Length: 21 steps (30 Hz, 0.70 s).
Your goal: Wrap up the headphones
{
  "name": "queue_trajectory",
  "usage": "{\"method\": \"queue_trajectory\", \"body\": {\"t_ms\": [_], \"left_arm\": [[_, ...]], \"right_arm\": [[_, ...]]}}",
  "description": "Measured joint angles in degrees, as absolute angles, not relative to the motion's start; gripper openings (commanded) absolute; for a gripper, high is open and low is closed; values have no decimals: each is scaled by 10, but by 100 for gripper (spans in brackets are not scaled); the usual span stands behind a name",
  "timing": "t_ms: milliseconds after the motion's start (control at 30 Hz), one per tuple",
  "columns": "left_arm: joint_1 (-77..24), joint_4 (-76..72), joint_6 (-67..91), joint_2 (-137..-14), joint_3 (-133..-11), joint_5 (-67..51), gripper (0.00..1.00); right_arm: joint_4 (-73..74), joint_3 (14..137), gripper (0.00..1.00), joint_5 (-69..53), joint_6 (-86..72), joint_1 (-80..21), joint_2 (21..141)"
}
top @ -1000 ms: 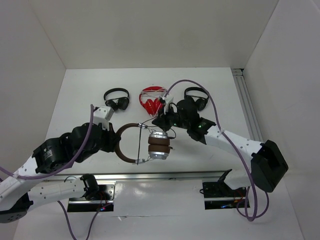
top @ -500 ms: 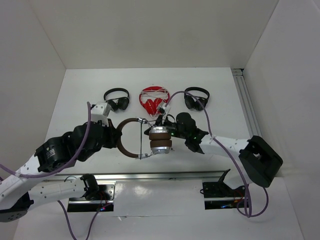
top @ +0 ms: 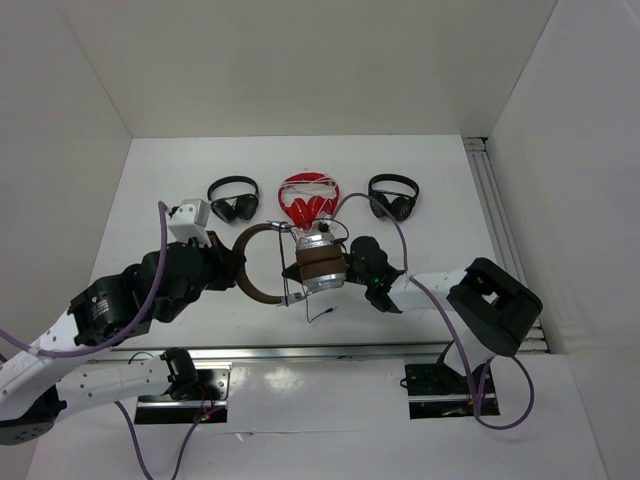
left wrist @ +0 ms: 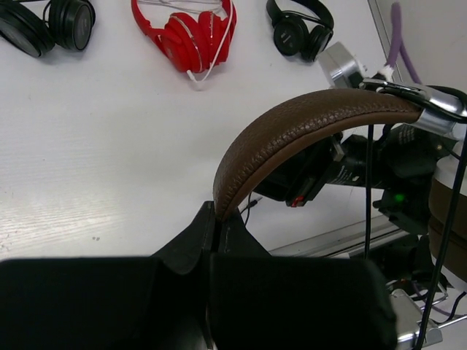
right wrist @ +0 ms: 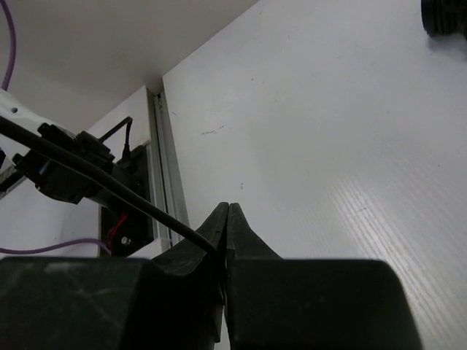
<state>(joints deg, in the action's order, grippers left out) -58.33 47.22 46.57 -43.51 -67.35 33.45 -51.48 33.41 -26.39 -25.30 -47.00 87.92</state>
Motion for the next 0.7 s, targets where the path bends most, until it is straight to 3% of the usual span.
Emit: {"method": "queue_trajectory", "body": {"t_ms": [700], "left_arm": [[-583, 522, 568, -413, -698, 431, 0]], "right_arm": [[-644, 265, 8, -261, -309, -488, 1027]]}}
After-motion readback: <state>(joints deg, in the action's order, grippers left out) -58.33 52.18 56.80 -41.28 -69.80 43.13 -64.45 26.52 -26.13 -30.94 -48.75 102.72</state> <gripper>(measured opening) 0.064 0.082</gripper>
